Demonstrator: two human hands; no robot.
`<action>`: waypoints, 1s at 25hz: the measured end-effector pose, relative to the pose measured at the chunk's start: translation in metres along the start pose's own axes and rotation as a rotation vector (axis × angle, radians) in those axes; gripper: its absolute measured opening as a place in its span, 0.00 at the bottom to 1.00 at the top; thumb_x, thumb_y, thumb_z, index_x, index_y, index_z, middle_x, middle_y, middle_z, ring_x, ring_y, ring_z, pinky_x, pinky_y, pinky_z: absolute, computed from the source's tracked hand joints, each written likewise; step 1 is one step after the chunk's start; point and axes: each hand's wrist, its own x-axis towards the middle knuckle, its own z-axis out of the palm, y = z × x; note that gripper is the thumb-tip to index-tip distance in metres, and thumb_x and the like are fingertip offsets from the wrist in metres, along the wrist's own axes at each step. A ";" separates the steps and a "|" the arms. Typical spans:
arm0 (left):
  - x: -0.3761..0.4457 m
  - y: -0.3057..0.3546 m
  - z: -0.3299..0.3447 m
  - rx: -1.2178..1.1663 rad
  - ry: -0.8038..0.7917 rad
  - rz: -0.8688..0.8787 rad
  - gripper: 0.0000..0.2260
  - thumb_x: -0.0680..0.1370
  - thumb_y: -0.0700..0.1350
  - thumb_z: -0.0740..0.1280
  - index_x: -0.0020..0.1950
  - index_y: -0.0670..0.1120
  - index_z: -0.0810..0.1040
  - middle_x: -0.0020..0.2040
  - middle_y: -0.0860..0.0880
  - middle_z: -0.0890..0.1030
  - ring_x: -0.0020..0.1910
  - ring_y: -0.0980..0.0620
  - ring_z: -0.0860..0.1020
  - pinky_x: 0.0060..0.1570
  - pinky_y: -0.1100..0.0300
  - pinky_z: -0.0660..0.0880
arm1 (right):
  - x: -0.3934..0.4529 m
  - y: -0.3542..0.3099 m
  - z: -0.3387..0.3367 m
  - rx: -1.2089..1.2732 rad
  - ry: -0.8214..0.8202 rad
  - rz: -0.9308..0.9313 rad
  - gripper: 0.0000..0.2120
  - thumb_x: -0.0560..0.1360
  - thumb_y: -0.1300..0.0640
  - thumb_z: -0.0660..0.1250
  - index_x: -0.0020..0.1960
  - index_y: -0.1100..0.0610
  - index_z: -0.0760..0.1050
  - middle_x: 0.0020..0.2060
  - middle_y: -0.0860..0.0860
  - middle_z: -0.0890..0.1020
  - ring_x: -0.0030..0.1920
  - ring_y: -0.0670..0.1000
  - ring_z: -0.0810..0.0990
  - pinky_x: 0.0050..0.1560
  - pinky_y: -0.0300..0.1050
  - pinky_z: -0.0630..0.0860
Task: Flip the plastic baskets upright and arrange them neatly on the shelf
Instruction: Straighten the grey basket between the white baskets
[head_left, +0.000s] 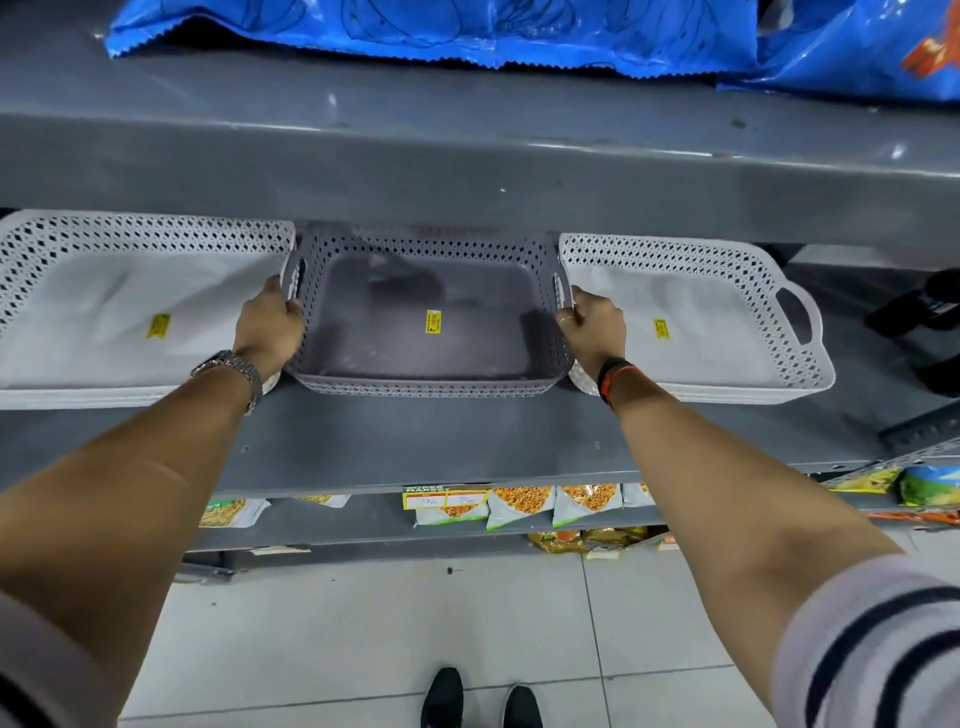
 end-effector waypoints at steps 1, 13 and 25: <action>-0.001 0.000 0.001 -0.004 -0.005 -0.002 0.16 0.79 0.38 0.54 0.66 0.35 0.65 0.58 0.29 0.76 0.54 0.29 0.75 0.52 0.44 0.73 | -0.002 0.000 0.001 0.004 0.010 0.014 0.15 0.73 0.64 0.60 0.31 0.52 0.60 0.29 0.55 0.68 0.36 0.57 0.65 0.38 0.42 0.61; -0.053 -0.005 -0.007 -0.134 -0.019 -0.114 0.13 0.78 0.35 0.54 0.61 0.35 0.69 0.57 0.32 0.77 0.53 0.32 0.77 0.49 0.45 0.77 | -0.063 -0.006 0.000 0.021 0.103 0.126 0.10 0.75 0.65 0.57 0.49 0.65 0.76 0.44 0.66 0.82 0.43 0.64 0.78 0.39 0.41 0.63; -0.088 -0.015 -0.014 -0.183 -0.028 -0.114 0.15 0.78 0.35 0.54 0.64 0.35 0.67 0.57 0.32 0.77 0.52 0.33 0.78 0.44 0.47 0.75 | -0.091 0.000 -0.005 0.081 0.057 0.194 0.07 0.76 0.64 0.57 0.47 0.60 0.74 0.37 0.58 0.73 0.39 0.53 0.69 0.42 0.41 0.62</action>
